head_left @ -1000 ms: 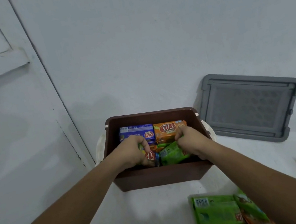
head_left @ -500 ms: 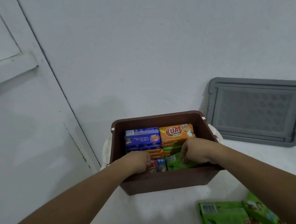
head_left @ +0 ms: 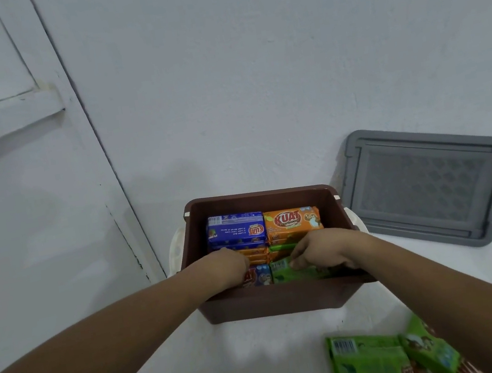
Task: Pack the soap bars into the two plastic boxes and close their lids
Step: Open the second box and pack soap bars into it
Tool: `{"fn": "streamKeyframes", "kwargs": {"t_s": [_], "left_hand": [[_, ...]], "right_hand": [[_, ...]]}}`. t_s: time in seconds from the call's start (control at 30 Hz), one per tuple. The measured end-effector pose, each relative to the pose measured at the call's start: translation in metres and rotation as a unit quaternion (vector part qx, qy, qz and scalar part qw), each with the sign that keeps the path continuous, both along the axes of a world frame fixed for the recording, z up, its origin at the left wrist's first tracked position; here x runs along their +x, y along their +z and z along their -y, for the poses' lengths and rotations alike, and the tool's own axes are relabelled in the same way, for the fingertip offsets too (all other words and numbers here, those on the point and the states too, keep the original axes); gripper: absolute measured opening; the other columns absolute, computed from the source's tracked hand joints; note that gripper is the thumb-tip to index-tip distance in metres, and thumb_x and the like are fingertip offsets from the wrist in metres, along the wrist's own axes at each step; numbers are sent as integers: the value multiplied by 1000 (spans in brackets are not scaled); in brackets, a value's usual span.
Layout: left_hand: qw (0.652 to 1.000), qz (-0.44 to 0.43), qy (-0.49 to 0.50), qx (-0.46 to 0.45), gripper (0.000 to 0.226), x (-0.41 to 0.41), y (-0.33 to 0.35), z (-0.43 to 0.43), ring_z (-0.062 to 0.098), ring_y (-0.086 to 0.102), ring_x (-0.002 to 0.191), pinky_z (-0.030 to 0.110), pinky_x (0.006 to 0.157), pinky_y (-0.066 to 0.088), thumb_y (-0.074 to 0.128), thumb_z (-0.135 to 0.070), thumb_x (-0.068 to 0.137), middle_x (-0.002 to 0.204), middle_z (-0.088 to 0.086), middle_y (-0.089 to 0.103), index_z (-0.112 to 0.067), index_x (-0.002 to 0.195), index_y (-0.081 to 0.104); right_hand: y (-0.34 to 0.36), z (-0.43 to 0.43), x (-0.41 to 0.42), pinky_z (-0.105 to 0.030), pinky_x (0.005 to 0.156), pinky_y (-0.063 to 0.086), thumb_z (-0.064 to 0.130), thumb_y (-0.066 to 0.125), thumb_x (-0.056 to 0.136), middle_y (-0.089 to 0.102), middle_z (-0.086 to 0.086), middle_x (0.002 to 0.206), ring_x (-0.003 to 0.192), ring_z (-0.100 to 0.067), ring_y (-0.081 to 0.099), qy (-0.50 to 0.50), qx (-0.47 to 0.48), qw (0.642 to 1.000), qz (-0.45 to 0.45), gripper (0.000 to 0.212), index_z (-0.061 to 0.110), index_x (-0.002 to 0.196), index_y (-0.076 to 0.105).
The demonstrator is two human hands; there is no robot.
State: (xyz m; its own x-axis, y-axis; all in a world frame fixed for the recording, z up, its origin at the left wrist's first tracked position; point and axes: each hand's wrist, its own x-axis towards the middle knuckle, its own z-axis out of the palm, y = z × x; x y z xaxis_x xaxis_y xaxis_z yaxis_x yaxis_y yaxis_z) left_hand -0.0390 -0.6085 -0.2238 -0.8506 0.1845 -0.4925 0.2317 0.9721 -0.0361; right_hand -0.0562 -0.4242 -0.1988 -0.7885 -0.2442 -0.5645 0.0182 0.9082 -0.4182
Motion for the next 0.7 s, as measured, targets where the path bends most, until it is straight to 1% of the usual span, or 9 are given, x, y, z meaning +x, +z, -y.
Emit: {"fn": "streamKeyframes", "kwargs": {"t_s": [0.07, 0.13, 0.23, 0.33, 0.43, 0.6, 0.7], "left_hand": [[998, 13, -8, -58, 36, -2, 0, -7, 26, 56, 117, 32, 101, 42, 46, -18, 99, 130, 13, 56, -7, 133, 50], [997, -1, -3, -77, 37, -2, 0, -11, 25, 57, 117, 32, 102, 43, 47, -20, 99, 130, 12, 57, -7, 133, 50], [997, -40, -9, -66, 35, 0, 1, -8, 24, 59, 113, 32, 99, 47, 46, -20, 100, 127, 12, 58, -7, 131, 50], [997, -42, -12, -60, 37, -2, -3, -6, 24, 58, 114, 34, 100, 47, 47, -20, 99, 128, 12, 57, -7, 133, 49], [998, -40, -17, -34, 36, -6, -3, -5, 24, 55, 117, 34, 102, 45, 47, -21, 100, 131, 13, 55, -8, 133, 47], [997, -68, -26, 20, 35, -8, -3, -1, 23, 55, 117, 33, 100, 45, 47, -24, 99, 131, 12, 55, -10, 132, 47], [996, -76, -29, 31, 38, -9, -5, -1, 23, 55, 118, 33, 100, 45, 50, -26, 98, 132, 11, 54, -10, 133, 47]], "right_hand": [[0, 3, -3, -29, 91, 41, 28, 57, 94, 56, -4, 128, 116, -20, 51, 5, 19, 999, -25, 36, 15, 127, 60], [-1, 4, -3, -31, 95, 43, 30, 55, 94, 57, -6, 127, 115, -21, 52, 18, 44, 998, -38, 37, 14, 127, 59], [-5, 5, -2, -31, 98, 43, 28, 48, 98, 56, -7, 129, 116, -22, 53, 75, 99, 991, -49, 36, 14, 129, 56], [-12, 5, 0, -30, 99, 44, 19, 49, 97, 55, -6, 131, 116, -22, 55, 122, 159, 977, -70, 35, 16, 131, 55], [-19, 5, -2, -32, 102, 43, 13, 51, 96, 52, -5, 133, 118, -24, 53, 157, 154, 969, -111, 37, 20, 132, 52], [-22, 4, -6, -36, 104, 41, 17, 49, 97, 47, -9, 138, 124, -30, 50, 260, 186, 937, -145, 39, 23, 136, 44], [-23, 8, -8, -38, 104, 40, 17, 49, 97, 47, -9, 138, 125, -29, 49, 295, 206, 920, -155, 42, 24, 137, 41]]}}
